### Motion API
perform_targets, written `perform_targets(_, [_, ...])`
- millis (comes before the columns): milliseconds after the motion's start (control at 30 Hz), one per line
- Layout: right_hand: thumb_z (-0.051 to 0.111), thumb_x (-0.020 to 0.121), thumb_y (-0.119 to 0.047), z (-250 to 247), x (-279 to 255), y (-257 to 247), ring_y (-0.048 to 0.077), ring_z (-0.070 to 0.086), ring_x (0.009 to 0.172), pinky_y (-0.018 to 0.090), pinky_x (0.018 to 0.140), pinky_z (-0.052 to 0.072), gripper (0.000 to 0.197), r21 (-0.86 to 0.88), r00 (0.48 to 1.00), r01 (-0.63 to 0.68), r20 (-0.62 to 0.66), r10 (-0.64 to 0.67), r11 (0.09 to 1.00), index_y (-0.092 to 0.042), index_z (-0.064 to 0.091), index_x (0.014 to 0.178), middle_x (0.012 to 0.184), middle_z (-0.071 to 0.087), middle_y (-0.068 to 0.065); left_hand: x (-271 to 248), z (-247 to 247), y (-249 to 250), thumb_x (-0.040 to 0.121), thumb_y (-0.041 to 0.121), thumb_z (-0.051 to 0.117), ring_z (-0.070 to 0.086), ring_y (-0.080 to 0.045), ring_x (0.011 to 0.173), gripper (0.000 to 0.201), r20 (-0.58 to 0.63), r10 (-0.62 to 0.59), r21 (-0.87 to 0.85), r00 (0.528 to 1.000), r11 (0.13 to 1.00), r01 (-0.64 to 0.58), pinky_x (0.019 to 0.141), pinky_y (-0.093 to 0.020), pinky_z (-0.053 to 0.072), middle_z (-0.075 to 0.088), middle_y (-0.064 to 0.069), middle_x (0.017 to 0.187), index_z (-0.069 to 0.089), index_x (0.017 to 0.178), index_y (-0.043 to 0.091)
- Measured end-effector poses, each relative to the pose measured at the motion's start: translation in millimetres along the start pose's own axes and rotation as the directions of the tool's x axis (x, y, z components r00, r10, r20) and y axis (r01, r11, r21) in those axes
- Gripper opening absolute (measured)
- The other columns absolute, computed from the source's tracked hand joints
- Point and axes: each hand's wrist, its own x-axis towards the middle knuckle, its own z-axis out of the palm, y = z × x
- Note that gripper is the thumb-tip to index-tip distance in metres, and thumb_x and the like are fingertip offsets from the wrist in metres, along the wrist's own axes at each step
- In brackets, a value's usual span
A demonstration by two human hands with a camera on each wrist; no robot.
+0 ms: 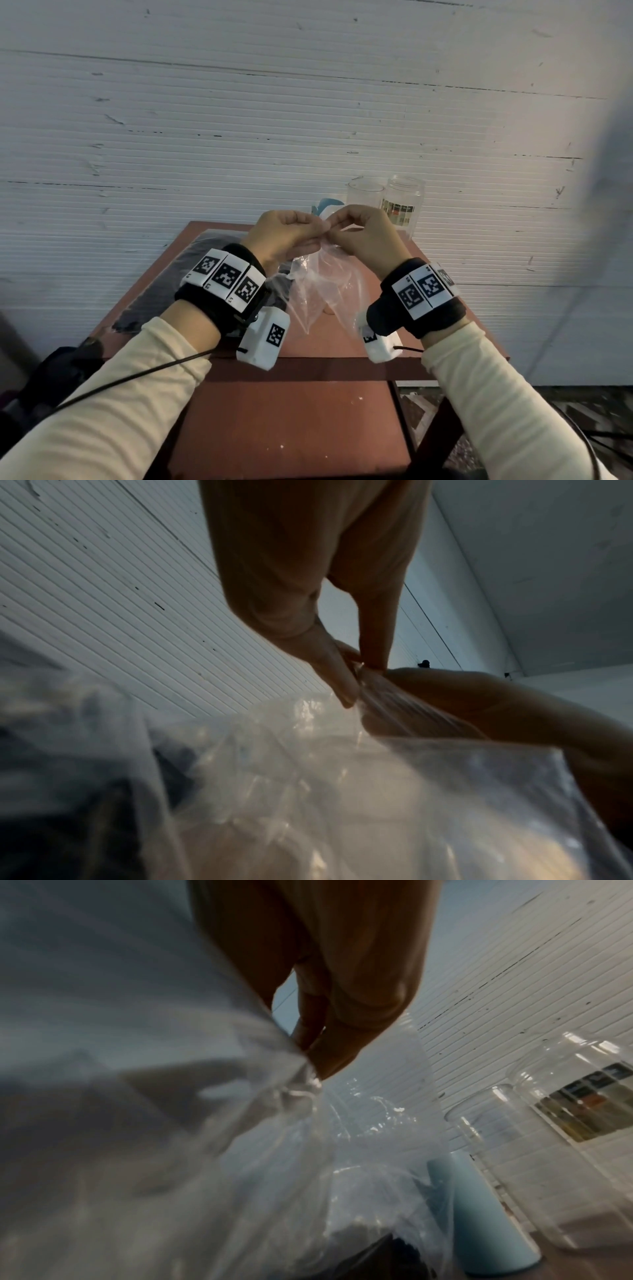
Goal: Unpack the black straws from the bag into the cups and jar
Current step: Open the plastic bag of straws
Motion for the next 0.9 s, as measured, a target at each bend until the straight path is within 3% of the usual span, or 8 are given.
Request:
perform_targets(233, [0.068,0.085,0.002,-1,-1,7,0.014,0.063,0.067,0.027,0.069,0.057,0.008,-0.015,0.999,0.037,0.039,-0.037,0.999,-0.005,0.069,0.087,0.084,0.064,0.008,0,-5,1,0.084,-0.009,0.064,0.071,-0.012,0.068,0.015,0.021,-0.049,0.000,0.999,0.999,0.049,0.065,-0.019,0.059,0.071,-0.010,0.081,0.068,0.090,0.004])
perform_targets(400, [0.058,0.086,0.006,6,-4,5,0.002,0.056,0.056,0.018,0.056,0.050,0.018,-0.051,1.000,0.012,0.018,-0.011,0.999,-0.006,0.070,0.085,0.080,0.062,0.008,-1,-2,-5,0.083,-0.010,0.064,0.070,-0.013,0.067,0.016,-0.016,0.012,0.074,1.000,0.997,-0.011,0.066,-0.020,0.059,0.072,-0.011,0.078,0.070,0.087,0.004])
perform_targets(500, [0.050,0.087,0.006,5,-4,8,0.000,0.048,0.051,0.020,0.058,0.049,0.027,-0.081,0.999,-0.033,-0.039,0.030,0.996,-0.007,0.073,0.088,0.072,0.059,-0.006,4,-10,-11,0.084,-0.007,0.065,0.072,-0.020,0.077,0.019,-0.086,0.080,0.171,0.993,0.983,-0.064,0.068,-0.020,0.058,0.074,-0.011,0.082,0.074,0.085,0.010])
perform_targets(600, [0.046,0.090,0.007,-2,-7,9,0.000,0.048,0.052,0.026,0.067,0.059,0.031,-0.020,0.997,-0.071,-0.045,0.070,0.997,-0.006,0.074,0.090,0.081,0.059,-0.006,6,-21,-12,0.084,-0.004,0.066,0.073,-0.022,0.084,0.022,-0.080,0.107,0.224,0.991,0.971,-0.087,0.075,-0.024,0.059,0.076,-0.010,0.087,0.076,0.085,0.016])
perform_targets(733, [0.043,0.090,0.006,-16,-7,8,-0.001,0.055,0.056,0.032,0.069,0.061,0.041,-0.253,1.000,0.028,0.013,-0.025,0.967,-0.019,0.075,0.096,0.083,0.053,-0.001,3,-25,-7,0.088,-0.001,0.065,0.071,-0.018,0.085,0.021,0.003,0.094,0.239,0.996,0.967,-0.092,0.076,-0.023,0.059,0.075,-0.008,0.092,0.075,0.090,0.018])
perform_targets(833, [0.039,0.088,0.009,-20,-7,6,0.016,0.061,0.062,0.044,0.070,0.056,0.052,-0.399,0.990,0.104,0.129,-0.057,0.911,-0.026,0.074,0.105,0.075,0.053,0.010,4,-22,-6,0.092,0.001,0.060,0.070,-0.016,0.081,0.023,0.006,0.079,0.259,0.997,0.963,-0.078,0.071,-0.023,0.059,0.073,-0.007,0.093,0.074,0.091,0.019])
perform_targets(867, [0.039,0.089,0.006,-20,-7,5,0.025,0.061,0.066,0.040,0.070,0.055,0.051,-0.413,0.989,0.101,0.140,-0.046,0.905,-0.027,0.073,0.107,0.081,0.056,0.011,4,-21,-6,0.091,0.003,0.061,0.070,-0.015,0.078,0.020,-0.010,0.073,0.255,0.997,0.965,-0.068,0.069,-0.023,0.059,0.073,-0.007,0.092,0.074,0.090,0.018])
perform_targets(900, [0.041,0.091,0.002,-19,-8,6,0.024,0.059,0.067,0.030,0.068,0.054,0.047,-0.421,0.991,0.092,0.131,-0.040,0.902,-0.028,0.072,0.108,0.087,0.056,0.006,4,-19,-6,0.089,0.006,0.065,0.071,-0.014,0.075,0.013,-0.019,0.062,0.238,0.998,0.970,-0.056,0.067,-0.023,0.059,0.073,-0.007,0.091,0.074,0.090,0.015])
